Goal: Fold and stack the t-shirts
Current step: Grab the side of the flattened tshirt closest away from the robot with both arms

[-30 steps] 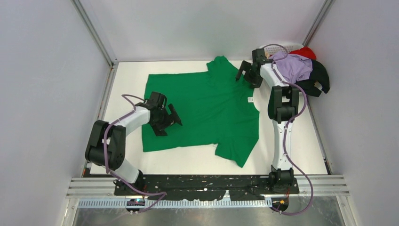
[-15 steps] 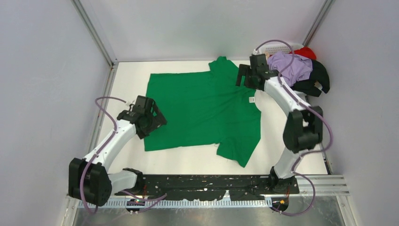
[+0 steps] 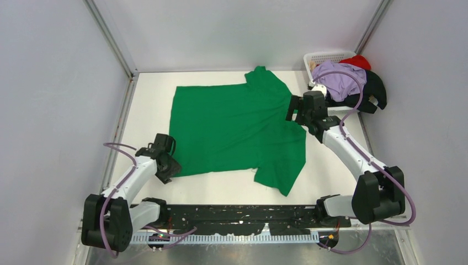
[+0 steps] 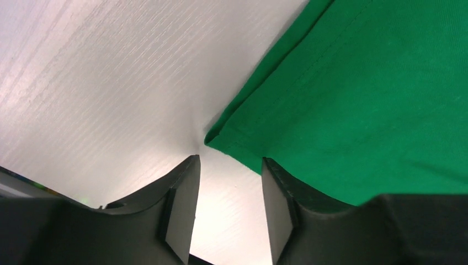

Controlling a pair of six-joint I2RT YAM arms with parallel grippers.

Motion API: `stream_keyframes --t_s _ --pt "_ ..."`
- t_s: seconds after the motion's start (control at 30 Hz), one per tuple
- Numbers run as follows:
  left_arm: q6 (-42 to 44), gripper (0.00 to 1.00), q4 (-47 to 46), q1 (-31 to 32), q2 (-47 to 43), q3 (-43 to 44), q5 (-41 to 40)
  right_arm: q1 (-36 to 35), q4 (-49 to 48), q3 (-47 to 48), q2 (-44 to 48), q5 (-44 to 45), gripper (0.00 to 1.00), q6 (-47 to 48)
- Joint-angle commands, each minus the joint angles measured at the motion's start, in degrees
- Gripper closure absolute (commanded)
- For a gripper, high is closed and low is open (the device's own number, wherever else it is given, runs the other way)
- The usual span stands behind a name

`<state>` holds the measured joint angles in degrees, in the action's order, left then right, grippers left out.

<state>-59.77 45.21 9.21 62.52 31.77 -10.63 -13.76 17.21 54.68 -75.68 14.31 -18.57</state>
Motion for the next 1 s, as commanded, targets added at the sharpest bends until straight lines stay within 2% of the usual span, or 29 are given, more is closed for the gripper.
stream_keyframes --t_s 0.0,0.03,0.23,0.3,0.37,0.63,0.83,0.97 --pt "-3.27 0.58 -2.79 -0.42 1.97 -0.17 -2.33 -0.01 -3.27 1.06 1.87 1.71 0.04 0.09" --pt "-3.68 0.62 -3.08 -0.42 2.36 -0.35 -2.64 0.02 -2.99 1.10 1.66 1.76 0.05 0.10" --pt "-3.68 0.65 -6.23 -0.42 5.05 -0.92 -4.06 -0.04 0.00 1.35 2.12 1.80 0.05 0.60" --pt "-3.31 0.78 -6.95 -0.42 6.29 -0.42 -3.62 -0.08 1.18 1.27 2.81 1.97 0.05 0.71" --pt "-2.87 0.99 -7.17 -0.38 7.49 0.41 -3.27 0.00 2.31 0.88 3.78 1.88 0.05 0.36" --pt "2.24 1.00 -6.55 -0.42 9.70 3.71 -3.14 -2.04 11.37 -2.28 8.26 -5.62 0.04 -1.18" --pt "6.18 1.00 -5.86 -0.42 8.31 4.02 -3.54 -15.91 20.92 -3.75 9.01 -7.39 0.01 1.41" --pt "7.45 1.00 -7.35 -0.42 5.44 4.32 -2.78 -22.84 23.37 -6.47 10.40 -11.45 0.02 0.12"
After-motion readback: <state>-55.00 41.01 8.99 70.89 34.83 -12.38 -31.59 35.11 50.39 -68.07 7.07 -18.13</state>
